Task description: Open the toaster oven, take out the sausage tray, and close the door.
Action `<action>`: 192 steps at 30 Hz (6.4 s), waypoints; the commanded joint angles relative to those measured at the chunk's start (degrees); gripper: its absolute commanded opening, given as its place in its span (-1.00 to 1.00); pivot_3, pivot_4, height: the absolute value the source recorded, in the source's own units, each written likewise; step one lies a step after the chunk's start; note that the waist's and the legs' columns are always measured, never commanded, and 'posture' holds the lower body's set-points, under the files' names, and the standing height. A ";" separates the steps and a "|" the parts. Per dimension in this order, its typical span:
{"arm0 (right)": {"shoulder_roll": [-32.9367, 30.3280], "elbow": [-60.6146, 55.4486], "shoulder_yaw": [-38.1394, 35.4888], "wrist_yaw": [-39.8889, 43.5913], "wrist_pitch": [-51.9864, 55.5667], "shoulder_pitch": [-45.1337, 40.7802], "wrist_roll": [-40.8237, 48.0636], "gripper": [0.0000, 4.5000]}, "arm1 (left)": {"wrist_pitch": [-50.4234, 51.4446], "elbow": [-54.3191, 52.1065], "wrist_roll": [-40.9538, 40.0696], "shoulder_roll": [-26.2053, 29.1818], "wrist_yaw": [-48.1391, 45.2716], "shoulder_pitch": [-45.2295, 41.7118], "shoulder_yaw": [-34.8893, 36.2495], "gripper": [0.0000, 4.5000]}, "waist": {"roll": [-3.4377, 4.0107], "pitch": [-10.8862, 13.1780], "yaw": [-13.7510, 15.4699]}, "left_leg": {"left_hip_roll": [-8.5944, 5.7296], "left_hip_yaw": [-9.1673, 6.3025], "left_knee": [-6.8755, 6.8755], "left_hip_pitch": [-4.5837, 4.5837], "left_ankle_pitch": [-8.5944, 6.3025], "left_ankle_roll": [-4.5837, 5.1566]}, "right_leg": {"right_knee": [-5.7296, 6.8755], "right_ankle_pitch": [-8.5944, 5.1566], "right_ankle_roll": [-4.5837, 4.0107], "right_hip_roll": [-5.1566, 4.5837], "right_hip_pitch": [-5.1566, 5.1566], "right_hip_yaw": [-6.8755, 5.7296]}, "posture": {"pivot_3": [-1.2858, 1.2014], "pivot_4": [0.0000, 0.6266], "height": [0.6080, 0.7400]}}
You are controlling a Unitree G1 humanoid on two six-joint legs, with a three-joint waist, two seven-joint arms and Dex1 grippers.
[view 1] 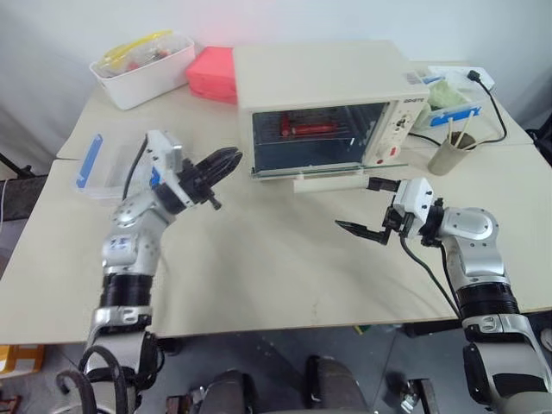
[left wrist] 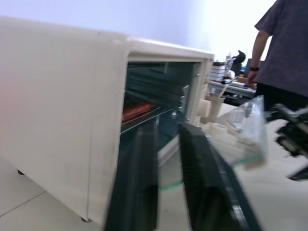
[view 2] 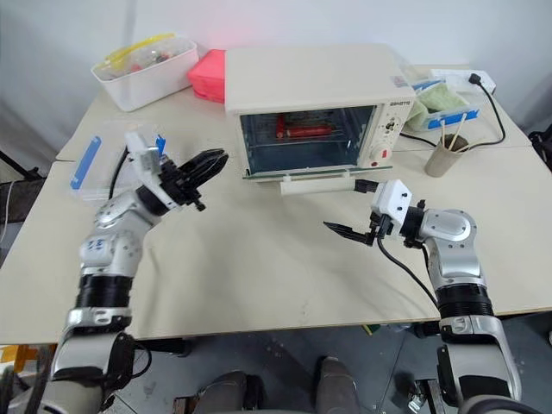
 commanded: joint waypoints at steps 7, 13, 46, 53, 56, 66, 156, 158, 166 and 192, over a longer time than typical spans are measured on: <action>-1.16 -4.83 -0.90 -1.65 -1.79 4.12 0.45 1.00 | -5.35 5.95 2.97 -4.22 -5.41 -2.35 -3.33 -0.99 | -0.05 0.03 0.19 | 0.00 -0.01 0.03 -0.03 0.00 0.00 | 0.00 0.00 0.00 0.00 0.00 0.00 | 0.03 -0.52 1.00; -2.25 -11.36 -2.34 -5.70 -1.50 11.59 0.72 1.00 | -5.75 9.59 4.15 -4.27 -7.64 -3.76 -3.93 -0.99 | -0.08 0.05 0.51 | 0.00 -0.05 0.04 -0.06 0.00 0.00 | 0.00 0.00 0.01 -0.01 0.00 -0.01 | 0.03 -0.52 1.00; -1.25 -28.86 4.68 -38.99 15.12 8.00 -21.44 1.00 | 1.83 -17.23 4.87 0.22 -4.84 18.09 -4.47 -0.03 | -0.12 0.07 1.39 | 0.05 0.06 0.17 -0.02 0.03 0.07 | -0.19 0.25 0.06 0.06 0.05 0.26 | 0.03 -0.52 1.00; 4.36 1.76 16.30 -50.09 6.10 -15.52 -36.63 1.00 | 2.27 -24.84 4.39 0.86 0.35 21.65 -2.36 0.66 | -0.13 0.08 0.15 | 0.02 -0.10 0.07 -0.06 0.10 0.03 | 0.09 0.16 -0.08 -0.07 -0.03 0.06 | 0.03 -0.52 1.00; 5.75 11.55 18.86 -54.31 3.59 -21.37 -40.26 1.00 | 2.46 -25.59 3.89 0.41 2.20 22.26 -1.93 0.66 | -0.13 0.08 -0.06 | -0.04 -0.11 0.06 -0.12 0.08 0.06 | 0.09 0.17 -0.08 -0.14 -0.04 -0.01 | 0.03 -0.52 1.00; 8.16 29.35 25.00 -65.33 -1.84 -30.40 -48.78 0.31 | 1.25 -26.74 3.50 -0.21 2.46 25.50 -2.81 0.67 | -0.13 0.08 -1.31 | 0.01 -0.13 0.05 -0.12 0.11 0.02 | 0.12 0.16 -0.07 -0.14 -0.04 -0.05 | 0.03 -0.52 1.00; -5.98 -29.30 14.97 -45.13 8.81 1.89 -45.80 -0.98 | -12.69 30.69 7.32 -3.14 -8.09 -20.59 1.23 0.67 | -0.16 0.11 -1.95 | -0.03 -0.30 -0.05 -0.26 0.22 -0.04 | 0.01 0.14 -0.06 -0.14 -0.05 -0.58 | 0.03 -0.52 1.00; -6.36 -34.51 13.61 -44.02 10.72 6.45 -46.02 -0.98 | -11.66 29.82 6.91 -2.68 -8.93 -19.96 1.47 0.67 | -0.17 0.12 -1.65 | -0.03 -0.23 -0.06 -0.24 0.22 -0.04 | 0.00 0.14 -0.06 -0.13 -0.05 -0.54 | 0.03 -0.52 1.00; -5.67 -48.89 11.52 -41.92 14.98 20.97 -48.09 -0.98 | 11.37 14.90 1.81 4.77 -11.29 -11.67 2.23 0.67 | -0.18 0.13 -1.05 | -0.03 -0.16 0.01 -0.19 0.22 -0.04 | 0.02 0.14 -0.06 -0.12 -0.05 -0.42 | 0.03 -0.52 1.00; -4.77 -42.95 14.70 -41.28 6.40 14.47 -47.17 -1.00 | 84.20 2.03 -15.72 1.54 15.25 -9.92 22.37 0.28 | -0.28 0.17 0.19 | -0.03 -0.21 0.08 -0.10 0.24 -0.10 | 0.12 0.14 -0.06 -0.12 0.00 -0.35 | 0.03 -0.52 1.00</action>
